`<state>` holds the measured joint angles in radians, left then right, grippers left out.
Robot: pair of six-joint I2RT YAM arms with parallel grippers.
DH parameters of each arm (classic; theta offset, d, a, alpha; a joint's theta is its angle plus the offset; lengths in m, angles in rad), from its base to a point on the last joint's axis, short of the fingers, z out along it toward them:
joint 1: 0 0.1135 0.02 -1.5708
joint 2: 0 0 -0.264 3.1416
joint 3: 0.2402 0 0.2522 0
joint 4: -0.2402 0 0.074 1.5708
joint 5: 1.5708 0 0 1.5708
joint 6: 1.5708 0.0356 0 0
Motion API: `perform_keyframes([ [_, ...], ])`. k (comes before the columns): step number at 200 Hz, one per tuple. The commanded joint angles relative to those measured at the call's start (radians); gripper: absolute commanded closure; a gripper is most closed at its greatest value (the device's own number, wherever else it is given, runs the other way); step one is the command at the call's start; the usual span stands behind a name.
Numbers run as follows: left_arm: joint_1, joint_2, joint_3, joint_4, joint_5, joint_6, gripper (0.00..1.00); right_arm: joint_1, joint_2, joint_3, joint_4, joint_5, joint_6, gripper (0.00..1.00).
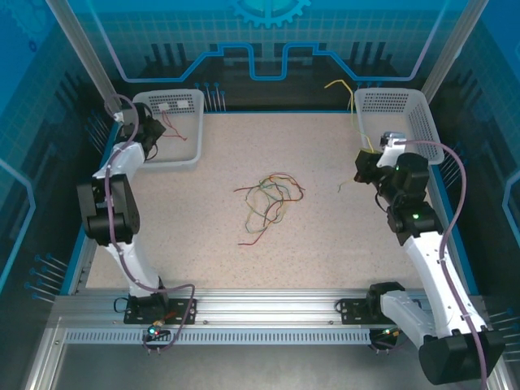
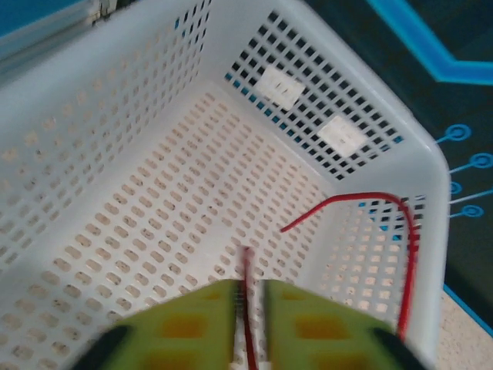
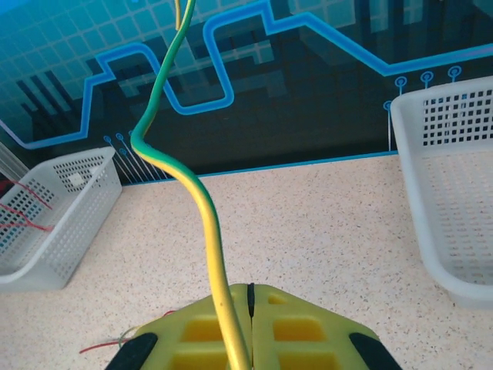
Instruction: Untangle the cables
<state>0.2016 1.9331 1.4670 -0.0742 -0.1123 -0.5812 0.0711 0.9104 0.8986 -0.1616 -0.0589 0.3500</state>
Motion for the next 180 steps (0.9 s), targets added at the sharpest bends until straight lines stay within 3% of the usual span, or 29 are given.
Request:
perform_keyframes([
  [1, 0.004, 0.047, 0.053, -0.030, 0.011, 0.023, 0.59, -0.040, 0.046, 0.098, -0.124, -0.046, 0.036, 1.00],
  [13, 0.003, 0.062, 0.075, -0.047, -0.006, 0.027, 0.49, -0.054, 0.082, 0.140, -0.168, -0.051, 0.045, 1.00],
  [18, 0.002, 0.064, 0.085, -0.056, -0.010, 0.031, 0.40, -0.062, 0.100, 0.157, -0.185, -0.053, 0.052, 1.00],
  [30, -0.001, 0.058, 0.107, -0.088, -0.026, 0.049, 0.34, -0.084, 0.152, 0.210, -0.243, -0.056, 0.071, 1.00],
  [68, -0.062, -0.074, 0.105, -0.215, -0.133, 0.096, 0.32, -0.159, 0.403, 0.480, -0.533, -0.039, 0.134, 1.00],
  [99, -0.196, -0.294, -0.026, -0.222, -0.180, 0.124, 0.32, -0.181, 0.597, 0.717, -0.743, 0.039, 0.077, 1.00],
  [138, -0.411, -0.448, -0.173, -0.217, -0.137, 0.129, 0.32, -0.236, 0.821, 1.004, -0.985, 0.098, 0.009, 1.00],
  [180, -0.541, -0.509, -0.292, -0.195, -0.077, 0.108, 0.32, -0.262, 0.978, 1.210, -1.149, 0.175, -0.014, 1.00],
])
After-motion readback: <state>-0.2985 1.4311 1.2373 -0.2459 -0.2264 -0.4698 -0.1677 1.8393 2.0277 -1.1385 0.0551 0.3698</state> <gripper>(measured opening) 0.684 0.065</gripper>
